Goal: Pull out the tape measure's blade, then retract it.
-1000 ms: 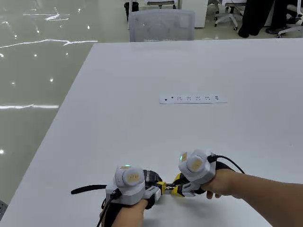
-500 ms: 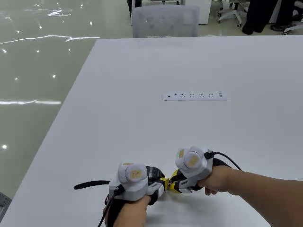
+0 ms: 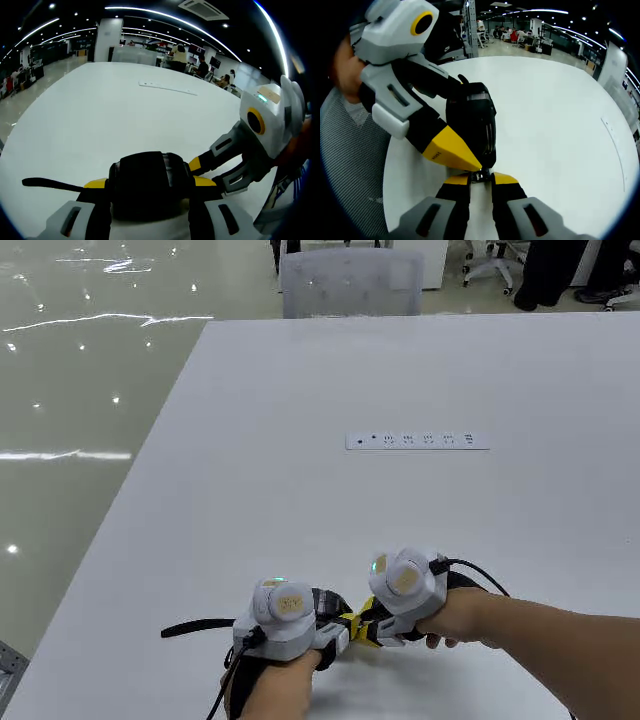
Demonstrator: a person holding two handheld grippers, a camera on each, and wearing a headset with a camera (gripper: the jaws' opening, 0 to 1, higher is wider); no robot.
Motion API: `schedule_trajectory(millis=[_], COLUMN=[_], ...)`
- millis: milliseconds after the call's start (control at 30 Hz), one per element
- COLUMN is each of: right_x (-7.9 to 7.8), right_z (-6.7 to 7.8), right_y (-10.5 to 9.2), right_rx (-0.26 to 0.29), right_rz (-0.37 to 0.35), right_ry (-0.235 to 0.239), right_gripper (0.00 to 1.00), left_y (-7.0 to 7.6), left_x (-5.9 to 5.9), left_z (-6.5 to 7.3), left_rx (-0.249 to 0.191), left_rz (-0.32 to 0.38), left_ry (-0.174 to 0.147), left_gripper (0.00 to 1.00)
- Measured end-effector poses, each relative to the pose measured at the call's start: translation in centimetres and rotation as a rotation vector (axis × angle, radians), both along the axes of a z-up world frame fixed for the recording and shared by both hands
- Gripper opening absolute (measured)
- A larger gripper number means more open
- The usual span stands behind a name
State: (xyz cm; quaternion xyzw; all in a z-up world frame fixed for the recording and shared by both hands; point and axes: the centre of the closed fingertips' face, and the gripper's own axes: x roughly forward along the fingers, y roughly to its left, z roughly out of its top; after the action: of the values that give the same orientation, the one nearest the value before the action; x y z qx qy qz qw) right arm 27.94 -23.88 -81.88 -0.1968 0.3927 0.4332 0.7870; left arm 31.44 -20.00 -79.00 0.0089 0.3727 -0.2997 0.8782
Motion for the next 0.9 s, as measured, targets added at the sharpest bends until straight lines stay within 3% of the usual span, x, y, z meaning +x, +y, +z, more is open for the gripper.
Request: schedule_trajectory(millis=[267, 900], right_x=[0.25, -0.05], right_z=[-0.06, -0.13], right_y=[0.40, 0.70], right_rx=[-0.033, -0.026], right_rz=[0.035, 0.022], right_ry=[0.007, 0.009], right_gripper=[0.13, 0.15], left_y=[-0.01, 0.02], left_x=[-0.05, -0.11], left_z=[0.01, 0.02], left_rx=[-0.003, -0.013], left_rz=[0.003, -0.026], left_ry=[0.006, -0.015], left_gripper=[0.59, 0.62])
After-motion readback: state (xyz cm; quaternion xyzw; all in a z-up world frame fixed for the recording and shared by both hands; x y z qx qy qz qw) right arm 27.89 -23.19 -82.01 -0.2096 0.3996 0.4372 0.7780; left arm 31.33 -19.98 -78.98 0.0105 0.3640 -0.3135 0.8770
